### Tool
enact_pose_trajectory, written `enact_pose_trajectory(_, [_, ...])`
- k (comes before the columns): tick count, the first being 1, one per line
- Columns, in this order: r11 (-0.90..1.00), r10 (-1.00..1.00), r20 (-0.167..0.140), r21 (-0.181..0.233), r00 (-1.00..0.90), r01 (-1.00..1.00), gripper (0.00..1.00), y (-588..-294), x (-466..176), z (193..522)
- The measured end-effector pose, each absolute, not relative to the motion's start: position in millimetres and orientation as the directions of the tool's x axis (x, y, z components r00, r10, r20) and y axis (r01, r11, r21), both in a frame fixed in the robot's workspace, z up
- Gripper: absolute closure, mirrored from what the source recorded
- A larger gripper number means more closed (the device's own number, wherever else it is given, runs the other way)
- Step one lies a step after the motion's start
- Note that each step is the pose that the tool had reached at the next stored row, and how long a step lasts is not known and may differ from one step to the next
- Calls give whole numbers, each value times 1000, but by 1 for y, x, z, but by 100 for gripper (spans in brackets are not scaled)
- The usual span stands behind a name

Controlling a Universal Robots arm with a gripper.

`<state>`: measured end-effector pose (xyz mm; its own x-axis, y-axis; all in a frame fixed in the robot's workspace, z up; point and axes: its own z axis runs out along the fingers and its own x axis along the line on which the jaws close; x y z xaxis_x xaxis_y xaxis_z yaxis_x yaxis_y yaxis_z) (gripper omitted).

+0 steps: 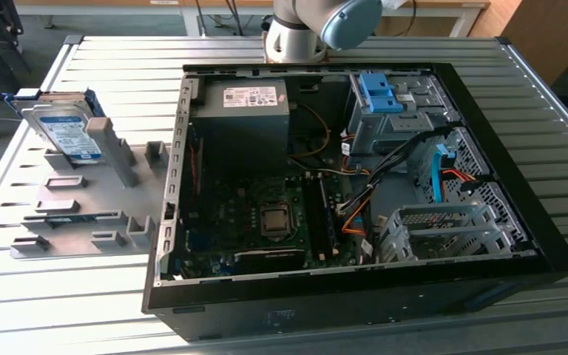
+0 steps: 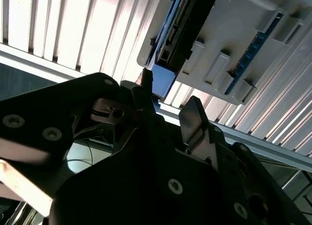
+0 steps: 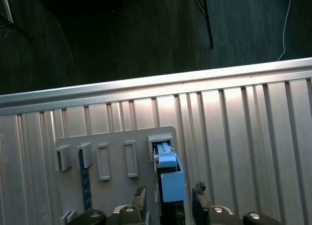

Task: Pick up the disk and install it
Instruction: 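Pick up the disk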

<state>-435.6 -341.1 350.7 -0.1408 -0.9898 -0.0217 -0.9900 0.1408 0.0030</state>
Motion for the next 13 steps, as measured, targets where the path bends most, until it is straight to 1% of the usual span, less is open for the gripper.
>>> enact_pose_trajectory(2, [141, -990, -22, 3, -141, -990, 52, -341, -436, 349])
enact_pose_trajectory(3, [141, -990, -22, 3, -141, -990, 45, -341, -436, 348])
enact_pose_trajectory(13, [123, -992, -23, 3, -123, -992, 45, -344, -436, 330])
